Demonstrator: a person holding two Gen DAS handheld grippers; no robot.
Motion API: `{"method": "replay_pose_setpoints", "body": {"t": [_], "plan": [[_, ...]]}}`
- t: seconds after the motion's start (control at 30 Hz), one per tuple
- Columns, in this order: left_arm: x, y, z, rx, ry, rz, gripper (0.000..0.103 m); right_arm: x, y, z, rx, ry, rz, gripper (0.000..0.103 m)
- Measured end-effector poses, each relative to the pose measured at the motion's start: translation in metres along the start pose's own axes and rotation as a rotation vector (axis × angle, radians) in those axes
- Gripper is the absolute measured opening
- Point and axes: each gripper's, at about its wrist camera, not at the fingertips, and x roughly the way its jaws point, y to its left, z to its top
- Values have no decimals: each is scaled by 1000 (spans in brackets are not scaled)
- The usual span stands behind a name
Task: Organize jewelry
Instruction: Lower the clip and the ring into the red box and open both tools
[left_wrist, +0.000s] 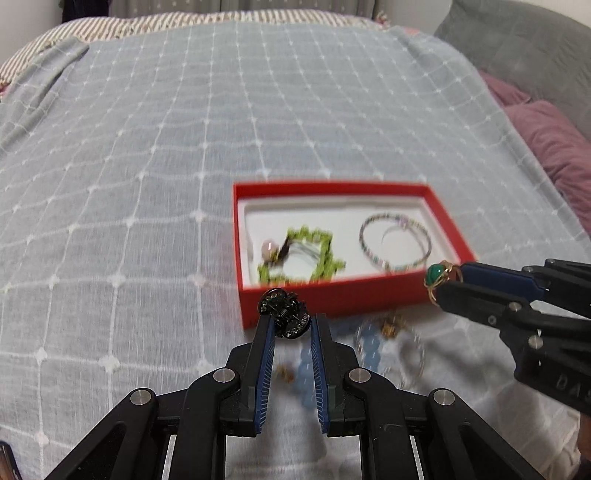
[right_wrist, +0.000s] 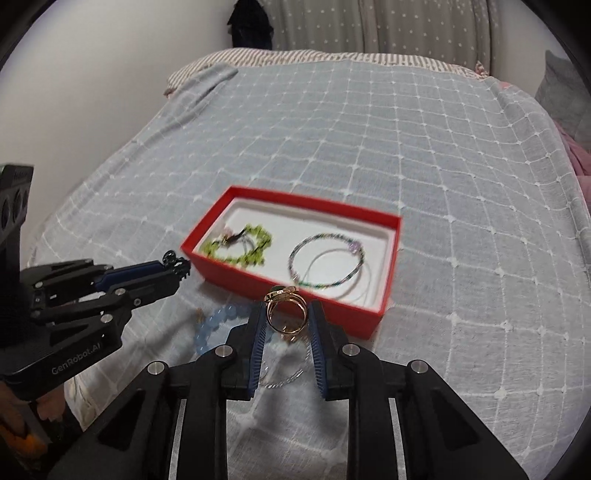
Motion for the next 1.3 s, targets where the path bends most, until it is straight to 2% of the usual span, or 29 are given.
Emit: {"method": "replay_pose_setpoints", "body": {"t": [0.17, 0.33, 0.63, 1.03, 1.13, 1.3], "plan": [[6, -3, 15, -12, -49, -5, 15, 5, -16, 15, 22, -37, -2, 24], [24, -10, 27, -5, -66, -10, 15, 24, -24, 22, 32, -25, -2, 24], [51, -14, 31, 2, -26, 34, 15, 46, -35, 24, 51, 4, -16, 25], [54, -12, 31, 5, -16, 48, 16, 45, -40, 24, 79, -1, -8, 26], [50, -13, 30, 10, -20, 54, 26, 38, -39, 25, 80, -14, -4, 28], [38, -14, 29, 16, -41, 56, 42, 23, -35, 25, 71, -37, -6, 43]]}}
